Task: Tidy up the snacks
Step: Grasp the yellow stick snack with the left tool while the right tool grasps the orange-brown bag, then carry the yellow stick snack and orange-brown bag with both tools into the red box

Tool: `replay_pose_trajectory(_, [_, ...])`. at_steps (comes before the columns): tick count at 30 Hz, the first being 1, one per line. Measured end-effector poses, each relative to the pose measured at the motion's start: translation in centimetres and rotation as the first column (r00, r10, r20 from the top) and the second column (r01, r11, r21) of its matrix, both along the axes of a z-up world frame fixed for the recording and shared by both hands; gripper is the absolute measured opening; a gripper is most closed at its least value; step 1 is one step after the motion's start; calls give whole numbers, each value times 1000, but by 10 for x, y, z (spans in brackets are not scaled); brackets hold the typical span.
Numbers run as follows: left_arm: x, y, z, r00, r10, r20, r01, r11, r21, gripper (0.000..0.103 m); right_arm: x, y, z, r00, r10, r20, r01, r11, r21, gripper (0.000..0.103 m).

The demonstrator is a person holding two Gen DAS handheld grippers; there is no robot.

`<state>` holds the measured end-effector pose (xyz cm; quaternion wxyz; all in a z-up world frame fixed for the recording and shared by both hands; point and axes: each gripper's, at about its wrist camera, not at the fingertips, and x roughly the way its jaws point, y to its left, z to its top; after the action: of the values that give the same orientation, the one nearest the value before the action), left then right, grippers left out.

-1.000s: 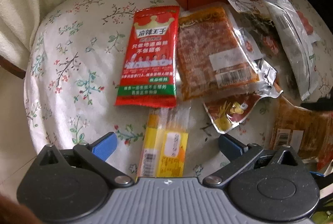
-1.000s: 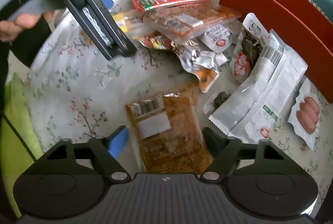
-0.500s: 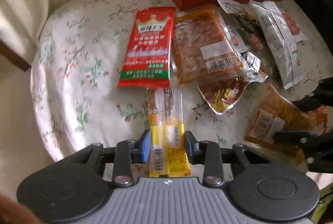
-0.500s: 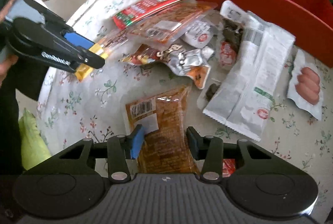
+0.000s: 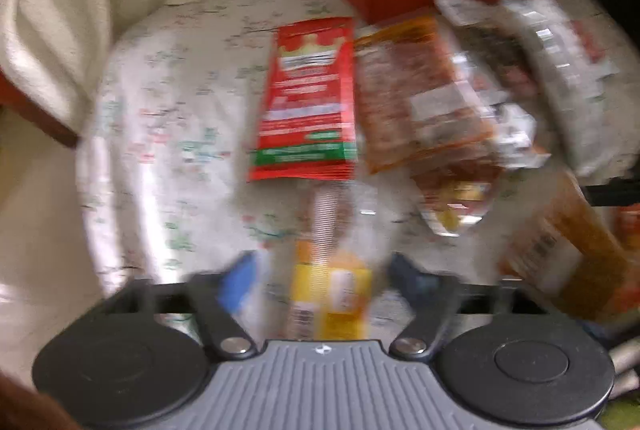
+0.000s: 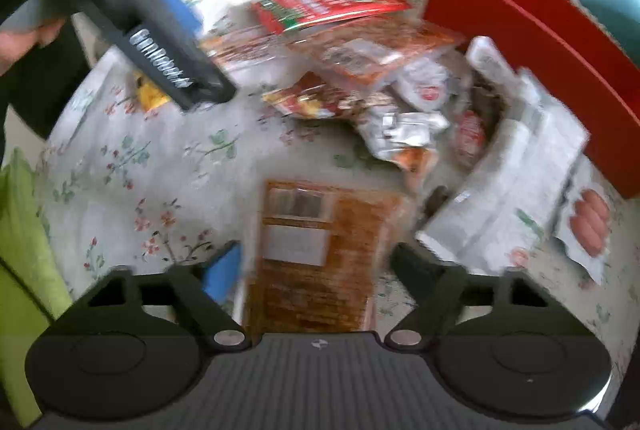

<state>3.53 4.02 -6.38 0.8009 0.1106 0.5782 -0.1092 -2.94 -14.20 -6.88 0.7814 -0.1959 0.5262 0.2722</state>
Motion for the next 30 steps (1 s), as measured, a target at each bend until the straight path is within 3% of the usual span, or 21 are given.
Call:
replay_pose_trajectory(2, [-4, -3, 2, 1000, -27, -1, 27, 1000, -14, 31, 5, -8, 5, 997, -49, -53, 52, 998, 43, 62])
replay_pose_trajectory(5, [-7, -2, 4, 999, -37, -10, 37, 998, -42, 28, 7, -14, 9, 993, -101, -64, 104, 993, 55, 61])
replay_pose_trajectory(11, [-11, 10, 21, 1000, 8, -1, -8, 987, -162, 25, 16, -36, 20, 963, -238, -125, 259, 945, 198, 59])
replay_pose_trajectory(17, [-12, 22, 36, 998, 62, 25, -54, 965, -258, 25, 16, -45, 37, 954, -276, -115, 297, 919, 259, 59])
replay_pose_trajectory(20, [-13, 21, 39, 997, 66, 33, -54, 961, -273, 19, 16, -51, 46, 953, -289, -96, 304, 908, 289, 59])
replay_pose_trajectory(21, [-13, 21, 40, 998, 62, 32, -51, 958, -282, 2, 16, -53, 48, 951, -296, -92, 309, 902, 301, 59])
replay_pose_trajectory(23, [-15, 19, 40, 998, 56, 17, -49, 953, -298, 0, 17, -56, 48, 949, -302, -89, 315, 897, 310, 59])
replay_pose_trajectory(26, [-14, 13, 26, 997, 74, -15, -75, 976, -206, 0, 19, -57, 40, 948, -303, -97, 318, 895, 314, 59])
replay_pose_trajectory(27, [-13, 10, 22, 997, 72, -25, -75, 979, -190, 5, 20, -57, 38, 949, -299, -101, 316, 893, 321, 59])
replay_pose_trajectory(29, [-12, 6, 14, 993, 94, -78, -107, 976, -188, 28, 21, -56, 37, 951, -291, -102, 308, 892, 332, 59])
replay_pose_trajectory(30, [-13, 6, 11, 988, 117, -102, -136, 971, -196, 53, 21, -57, 38, 953, -287, -97, 303, 890, 341, 59])
